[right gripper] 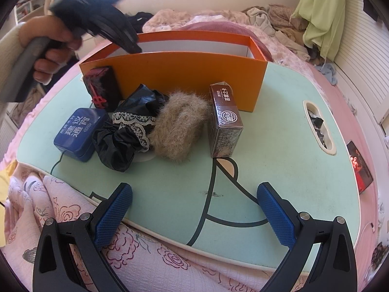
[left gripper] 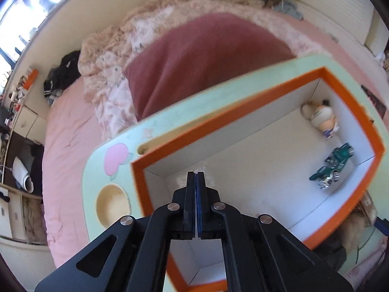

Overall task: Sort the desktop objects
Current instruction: 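Grasp the clear plastic bag and set it beside the black pouch with the left tool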

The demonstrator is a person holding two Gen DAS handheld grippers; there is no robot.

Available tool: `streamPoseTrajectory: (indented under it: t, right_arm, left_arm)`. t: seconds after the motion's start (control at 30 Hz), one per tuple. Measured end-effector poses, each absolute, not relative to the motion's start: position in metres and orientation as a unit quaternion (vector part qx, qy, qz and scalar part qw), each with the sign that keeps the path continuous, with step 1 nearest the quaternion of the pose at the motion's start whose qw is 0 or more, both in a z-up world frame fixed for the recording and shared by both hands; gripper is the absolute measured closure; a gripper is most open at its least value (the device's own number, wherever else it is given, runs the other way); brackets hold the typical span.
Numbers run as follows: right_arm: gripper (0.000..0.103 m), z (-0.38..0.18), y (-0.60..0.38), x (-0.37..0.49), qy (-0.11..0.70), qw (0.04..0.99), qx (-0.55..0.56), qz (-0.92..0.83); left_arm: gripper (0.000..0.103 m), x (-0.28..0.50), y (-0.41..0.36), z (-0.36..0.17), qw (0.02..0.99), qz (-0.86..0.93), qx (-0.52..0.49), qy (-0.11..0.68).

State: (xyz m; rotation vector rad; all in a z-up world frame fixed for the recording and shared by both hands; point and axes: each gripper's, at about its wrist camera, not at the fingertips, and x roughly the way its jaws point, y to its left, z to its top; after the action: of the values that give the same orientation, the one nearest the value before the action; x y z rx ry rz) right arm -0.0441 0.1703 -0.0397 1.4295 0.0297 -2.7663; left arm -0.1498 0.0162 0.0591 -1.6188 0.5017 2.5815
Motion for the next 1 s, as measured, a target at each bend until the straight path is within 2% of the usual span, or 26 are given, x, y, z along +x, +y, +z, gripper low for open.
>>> streamPoseTrajectory:
  t: [0.2,0.4,0.47,0.53,0.63,0.83,1.0]
  right_arm:
    - [0.000,-0.040,0.170,-0.044,0.009,0.013,0.459,-0.888]
    - [0.000,-0.040,0.171,-0.043,0.009,0.013,0.459,-0.888]
    - [0.000,-0.039,0.171,-0.044,0.008,0.013,0.459,-0.888]
    - [0.000,-0.040,0.171,-0.043,0.008,0.013,0.459,-0.888]
    - [0.000,-0.040,0.171,-0.043,0.008,0.012,0.459,-0.888]
    - [0.000,-0.039,0.171,-0.043,0.008,0.012,0.459,-0.888]
    - [0.000,-0.039,0.172,-0.043,0.007,0.011,0.459,-0.888]
  left_arm:
    - [0.103,-0.090,0.021,0.116,0.113,0.872,-0.465,0.104]
    - [0.102,-0.041,0.037,0.119,0.194,0.868,-0.449,0.088]
    - [0.095,-0.039,0.038,0.113,0.189,0.868,-0.448,0.102]
    - [0.071,-0.040,0.037,0.107,0.166,0.871,-0.447,0.115]
    - [0.050,-0.035,0.027,0.104,0.127,0.888,-0.430,0.100]
    - [0.021,0.021,0.001,0.090,0.095,0.913,-0.393,0.053]
    - [0.021,0.052,-0.002,0.049,0.083,0.904,-0.415,0.054]
